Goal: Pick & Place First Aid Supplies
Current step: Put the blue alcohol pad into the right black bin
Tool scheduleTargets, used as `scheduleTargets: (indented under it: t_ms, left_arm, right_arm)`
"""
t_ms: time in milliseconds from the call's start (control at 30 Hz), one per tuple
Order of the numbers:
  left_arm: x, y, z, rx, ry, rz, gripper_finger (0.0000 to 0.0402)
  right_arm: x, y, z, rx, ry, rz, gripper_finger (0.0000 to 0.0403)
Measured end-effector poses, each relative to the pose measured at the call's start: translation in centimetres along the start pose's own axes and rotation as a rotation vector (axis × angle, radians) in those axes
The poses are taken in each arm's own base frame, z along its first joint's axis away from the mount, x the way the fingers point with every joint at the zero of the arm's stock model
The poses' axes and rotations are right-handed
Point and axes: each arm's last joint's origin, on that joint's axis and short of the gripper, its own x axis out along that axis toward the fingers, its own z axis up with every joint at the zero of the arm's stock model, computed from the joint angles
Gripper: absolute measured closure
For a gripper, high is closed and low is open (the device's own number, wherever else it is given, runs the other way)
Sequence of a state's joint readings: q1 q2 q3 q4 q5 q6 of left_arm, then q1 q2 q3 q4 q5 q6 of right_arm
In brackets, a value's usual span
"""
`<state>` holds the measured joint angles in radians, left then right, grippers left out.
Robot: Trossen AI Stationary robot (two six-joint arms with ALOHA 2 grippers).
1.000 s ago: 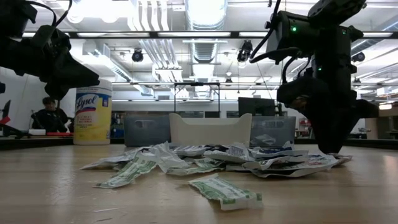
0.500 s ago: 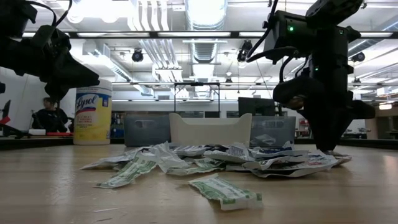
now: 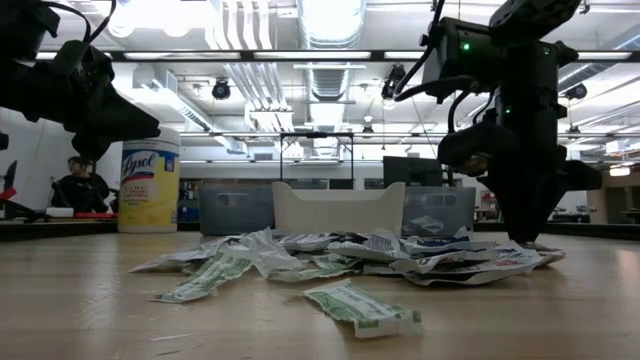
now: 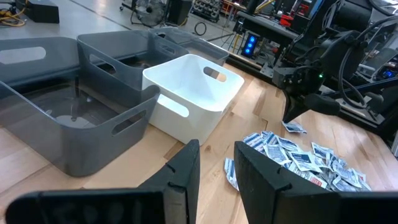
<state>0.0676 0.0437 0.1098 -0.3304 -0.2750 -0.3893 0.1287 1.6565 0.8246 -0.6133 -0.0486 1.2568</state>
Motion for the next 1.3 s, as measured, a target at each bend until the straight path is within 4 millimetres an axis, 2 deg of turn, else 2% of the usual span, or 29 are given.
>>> scheduleTargets:
  t_ms: [600, 833, 1300]
  left_arm:
    - [0.0, 0.0, 0.0, 0.000, 0.000, 0.000, 0.0307]
    - [0.0, 0.0, 0.0, 0.000, 0.000, 0.000, 0.0307]
    - [0.0, 0.0, 0.0, 0.000, 0.000, 0.000, 0.0307]
  right_arm:
    - [-0.9, -1.4, -0.3, 0.025, -0.015, -0.128, 0.0395]
    - [-1.9, -1.8, -0.5, 0.053, -0.024, -0.111, 0.0394]
    - [-2.2, -1.6, -0.4, 0.098, -0.033, -0.087, 0.0394]
